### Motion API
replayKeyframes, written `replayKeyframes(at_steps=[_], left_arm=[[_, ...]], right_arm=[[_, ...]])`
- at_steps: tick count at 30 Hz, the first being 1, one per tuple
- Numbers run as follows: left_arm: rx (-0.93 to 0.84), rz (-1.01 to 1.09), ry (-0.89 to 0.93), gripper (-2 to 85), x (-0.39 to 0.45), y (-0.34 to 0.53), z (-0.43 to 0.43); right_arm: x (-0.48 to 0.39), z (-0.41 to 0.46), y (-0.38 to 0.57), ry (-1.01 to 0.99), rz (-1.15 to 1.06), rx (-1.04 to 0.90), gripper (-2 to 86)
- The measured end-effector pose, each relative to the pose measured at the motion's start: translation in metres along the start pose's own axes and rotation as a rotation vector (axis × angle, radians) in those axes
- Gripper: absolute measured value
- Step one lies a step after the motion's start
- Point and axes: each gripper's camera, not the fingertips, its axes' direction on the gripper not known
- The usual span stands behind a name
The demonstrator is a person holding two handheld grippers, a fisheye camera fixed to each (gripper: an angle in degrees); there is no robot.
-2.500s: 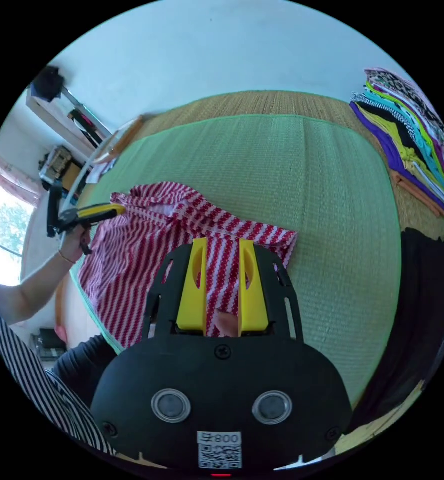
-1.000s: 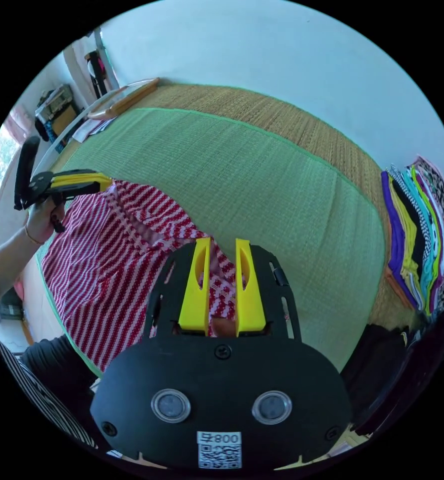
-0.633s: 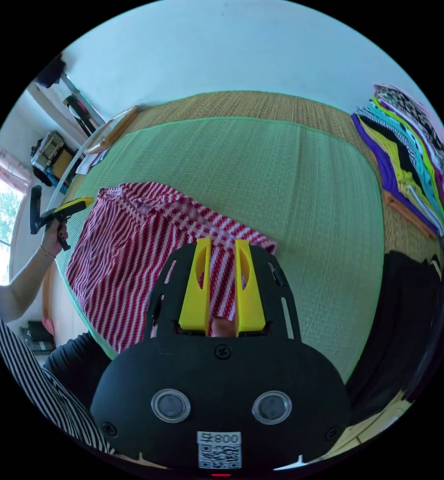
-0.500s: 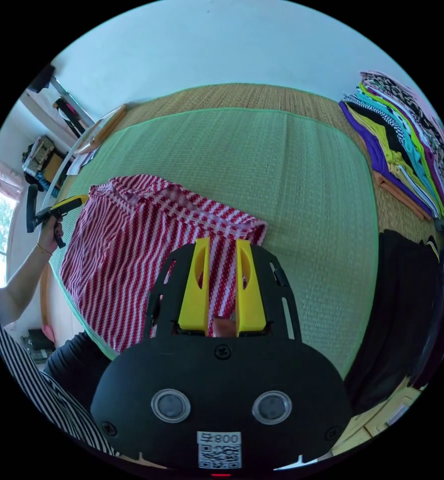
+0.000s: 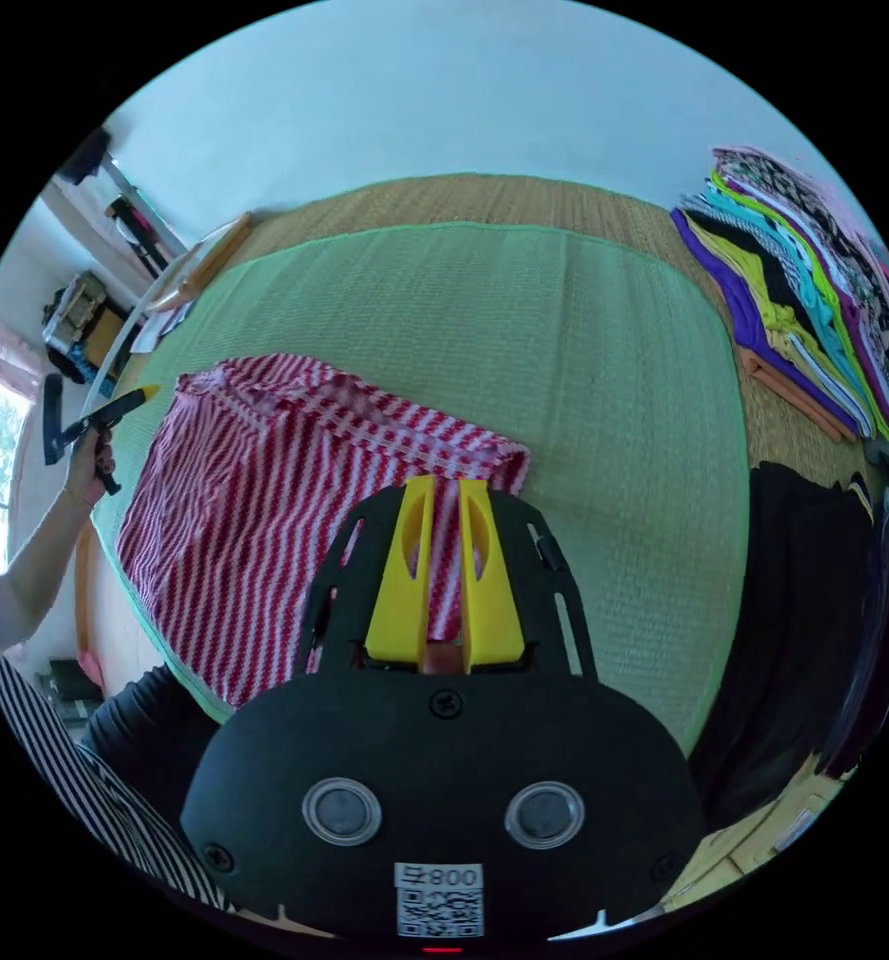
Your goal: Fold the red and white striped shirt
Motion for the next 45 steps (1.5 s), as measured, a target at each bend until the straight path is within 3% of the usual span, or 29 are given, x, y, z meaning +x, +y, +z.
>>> replayKeyframes(at_steps=[7,16,24,34,45], left_arm=[[-0.087,0.393,0.131,6.1,0.101,-0.024,0.050],[-0.218,0.670,0.026,2.7,0.155,-0.037,0.097],[-0.179,0.603,0.083,0.6,0.148,-0.051,0.078],[-0.197,0.327,0.219,0.5,0.101,-0.098,0.082],[-0.146,0.330,0.197,2.5,0.094,-0.075,0.057]], right_arm=[[-0.076,0.017,-0.025,-0.019,-0.249,0.029,8.0],[-0.101,0.058,-0.044,0.053,-0.357,-0.031,5.6],[-0.084,0.054,-0.055,-0.015,-0.361,-0.057,0.8],[-0.030,0.062,-0.100,-0.176,-0.293,-0.155,1.3],[0.003,0.099,-0.121,-0.197,-0.190,-0.252,2.3]])
